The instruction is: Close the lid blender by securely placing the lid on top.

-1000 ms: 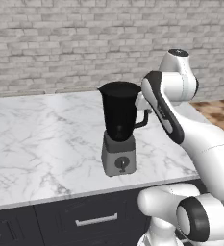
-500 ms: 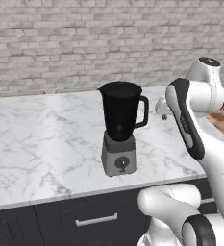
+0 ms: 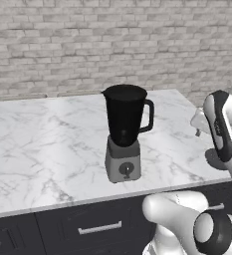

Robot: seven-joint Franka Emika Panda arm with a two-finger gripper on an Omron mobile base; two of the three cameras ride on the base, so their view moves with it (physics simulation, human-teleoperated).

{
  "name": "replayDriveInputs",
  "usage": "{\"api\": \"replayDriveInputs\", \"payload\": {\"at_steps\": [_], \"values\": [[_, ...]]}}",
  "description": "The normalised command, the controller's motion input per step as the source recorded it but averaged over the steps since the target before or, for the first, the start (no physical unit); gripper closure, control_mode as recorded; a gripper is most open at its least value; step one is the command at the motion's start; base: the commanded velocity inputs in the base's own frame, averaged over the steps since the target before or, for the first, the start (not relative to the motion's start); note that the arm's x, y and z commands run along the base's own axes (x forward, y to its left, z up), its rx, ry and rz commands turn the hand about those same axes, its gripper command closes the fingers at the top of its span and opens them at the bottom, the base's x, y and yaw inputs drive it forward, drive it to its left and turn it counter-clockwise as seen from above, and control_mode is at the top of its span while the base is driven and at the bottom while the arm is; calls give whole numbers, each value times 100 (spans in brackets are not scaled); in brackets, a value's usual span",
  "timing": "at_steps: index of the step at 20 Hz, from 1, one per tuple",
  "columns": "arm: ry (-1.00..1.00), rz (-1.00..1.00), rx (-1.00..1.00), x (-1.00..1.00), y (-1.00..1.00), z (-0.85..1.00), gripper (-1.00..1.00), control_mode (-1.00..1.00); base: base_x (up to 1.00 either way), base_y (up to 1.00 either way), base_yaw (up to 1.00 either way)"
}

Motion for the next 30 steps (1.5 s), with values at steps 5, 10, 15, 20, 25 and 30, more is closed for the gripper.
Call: {"api": "replayDriveInputs", "payload": {"at_steps": [5,10,15,20,25,30], "values": [[26,-39,17,1,-100,-60,-100,-100,0,0,0],[13,-18,13,24,-90,-53,-100,-100,0,0,0],[0,0,1,30,-45,-32,-100,-100,0,0,0],[5,0,0,47,-35,-37,-100,-100,0,0,0],[3,1,1,44,-36,-39,-100,-100,0,0,0],[3,0,0,26,-22,-23,-100,-100,0,0,0]]}}
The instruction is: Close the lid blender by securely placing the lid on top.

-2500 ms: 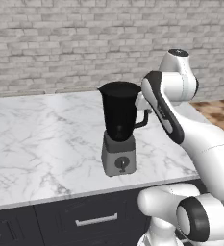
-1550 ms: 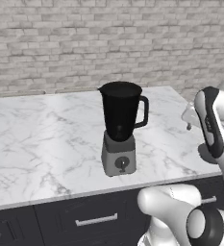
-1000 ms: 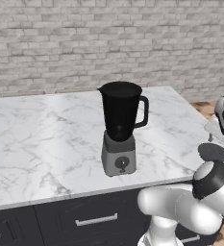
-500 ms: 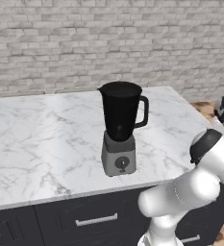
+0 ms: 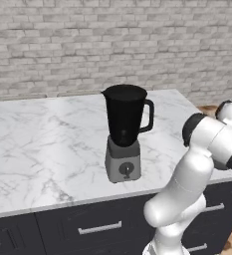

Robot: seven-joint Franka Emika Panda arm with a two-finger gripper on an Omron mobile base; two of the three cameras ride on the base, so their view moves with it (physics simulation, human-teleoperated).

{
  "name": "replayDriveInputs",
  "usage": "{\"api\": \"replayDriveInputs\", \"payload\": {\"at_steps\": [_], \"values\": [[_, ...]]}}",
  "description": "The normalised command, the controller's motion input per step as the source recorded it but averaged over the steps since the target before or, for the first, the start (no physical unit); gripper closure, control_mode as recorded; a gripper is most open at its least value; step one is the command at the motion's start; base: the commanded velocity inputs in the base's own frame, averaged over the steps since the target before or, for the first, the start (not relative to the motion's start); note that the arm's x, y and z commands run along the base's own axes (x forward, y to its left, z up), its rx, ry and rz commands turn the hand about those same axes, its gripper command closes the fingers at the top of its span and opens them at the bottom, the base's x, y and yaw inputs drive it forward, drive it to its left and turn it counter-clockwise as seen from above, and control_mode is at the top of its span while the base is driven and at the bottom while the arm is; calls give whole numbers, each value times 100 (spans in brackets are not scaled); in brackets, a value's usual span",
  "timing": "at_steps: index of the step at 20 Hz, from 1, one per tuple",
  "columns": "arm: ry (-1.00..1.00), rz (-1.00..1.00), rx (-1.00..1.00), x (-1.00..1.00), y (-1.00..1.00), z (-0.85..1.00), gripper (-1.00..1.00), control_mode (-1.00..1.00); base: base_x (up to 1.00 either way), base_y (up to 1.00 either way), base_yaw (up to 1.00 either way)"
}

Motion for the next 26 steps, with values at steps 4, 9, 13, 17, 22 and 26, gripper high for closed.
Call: {"api": "replayDriveInputs", "payload": {"at_steps": [4,9,13,17,22,26], "values": [[5,0,0,26,-4,-23,-100,-100,0,0,0],[1,0,0,9,-2,-29,-100,-100,0,0,0],[0,0,0,0,0,-26,-100,-100,0,0,0],[0,0,0,2,1,-17,-100,-100,0,0,0],[0,0,0,15,0,-15,-100,-100,0,0,0],[0,0,0,12,22,-15,-100,-100,0,0,0]]}}
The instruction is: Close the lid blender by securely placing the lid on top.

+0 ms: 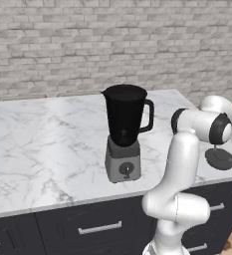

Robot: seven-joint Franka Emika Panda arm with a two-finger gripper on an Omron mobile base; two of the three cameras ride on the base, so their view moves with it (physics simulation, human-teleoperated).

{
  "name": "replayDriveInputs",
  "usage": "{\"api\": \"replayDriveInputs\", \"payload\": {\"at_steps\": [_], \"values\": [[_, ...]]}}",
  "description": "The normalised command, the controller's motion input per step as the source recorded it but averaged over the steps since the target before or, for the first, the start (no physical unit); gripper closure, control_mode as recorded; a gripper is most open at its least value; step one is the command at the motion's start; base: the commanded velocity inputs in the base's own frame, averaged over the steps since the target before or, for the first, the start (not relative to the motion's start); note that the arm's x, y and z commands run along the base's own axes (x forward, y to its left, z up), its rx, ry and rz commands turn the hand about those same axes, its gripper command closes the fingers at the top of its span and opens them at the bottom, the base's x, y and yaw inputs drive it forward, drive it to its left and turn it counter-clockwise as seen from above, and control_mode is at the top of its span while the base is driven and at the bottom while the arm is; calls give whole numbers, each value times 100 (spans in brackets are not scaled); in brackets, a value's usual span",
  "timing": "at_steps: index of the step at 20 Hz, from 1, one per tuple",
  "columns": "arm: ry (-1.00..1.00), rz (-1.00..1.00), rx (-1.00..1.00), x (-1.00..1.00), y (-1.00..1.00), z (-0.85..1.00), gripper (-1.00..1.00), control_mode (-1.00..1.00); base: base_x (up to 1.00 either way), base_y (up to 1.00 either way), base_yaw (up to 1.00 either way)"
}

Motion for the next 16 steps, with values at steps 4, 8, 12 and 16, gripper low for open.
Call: {"api": "replayDriveInputs", "payload": {"at_steps": [4,8,12,16], "values": [[0,0,0,0,28,-21,-100,-100,0,0,0],[0,0,0,0,27,-36,-100,-100,0,0,0],[4,1,-4,0,25,-63,-100,-100,0,0,0],[9,2,-5,3,32,-70,-100,-100,0,0,0]]}}
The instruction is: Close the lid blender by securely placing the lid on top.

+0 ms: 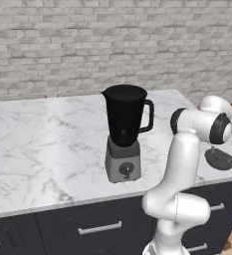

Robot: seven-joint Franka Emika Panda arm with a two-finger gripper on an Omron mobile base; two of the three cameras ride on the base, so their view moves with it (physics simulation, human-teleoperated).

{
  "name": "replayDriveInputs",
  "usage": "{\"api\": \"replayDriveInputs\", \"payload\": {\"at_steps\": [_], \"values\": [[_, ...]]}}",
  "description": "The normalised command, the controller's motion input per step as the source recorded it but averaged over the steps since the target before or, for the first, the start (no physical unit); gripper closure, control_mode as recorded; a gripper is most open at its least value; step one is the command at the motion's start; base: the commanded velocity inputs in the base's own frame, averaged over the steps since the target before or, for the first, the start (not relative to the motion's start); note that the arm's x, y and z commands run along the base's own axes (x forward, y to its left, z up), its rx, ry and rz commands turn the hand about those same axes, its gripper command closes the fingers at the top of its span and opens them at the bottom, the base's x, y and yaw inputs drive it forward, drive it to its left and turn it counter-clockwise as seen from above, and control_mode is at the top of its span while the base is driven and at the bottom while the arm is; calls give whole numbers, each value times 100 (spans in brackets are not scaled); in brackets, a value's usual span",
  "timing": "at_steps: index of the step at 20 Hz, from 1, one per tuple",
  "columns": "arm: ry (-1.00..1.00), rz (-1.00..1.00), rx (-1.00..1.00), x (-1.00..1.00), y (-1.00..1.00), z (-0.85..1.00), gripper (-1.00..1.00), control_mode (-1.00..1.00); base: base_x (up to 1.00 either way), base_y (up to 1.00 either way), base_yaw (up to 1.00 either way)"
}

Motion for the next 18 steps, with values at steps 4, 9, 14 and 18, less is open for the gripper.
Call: {"api": "replayDriveInputs", "payload": {"at_steps": [4,9,14,18], "values": [[10,2,-4,5,32,-74,-100,-100,0,0,0],[12,1,-1,2,22,-87,100,-100,0,0,0],[4,2,1,0,1,-68,100,-100,0,0,0],[-3,1,3,0,8,-6,100,-100,0,0,0]]}}
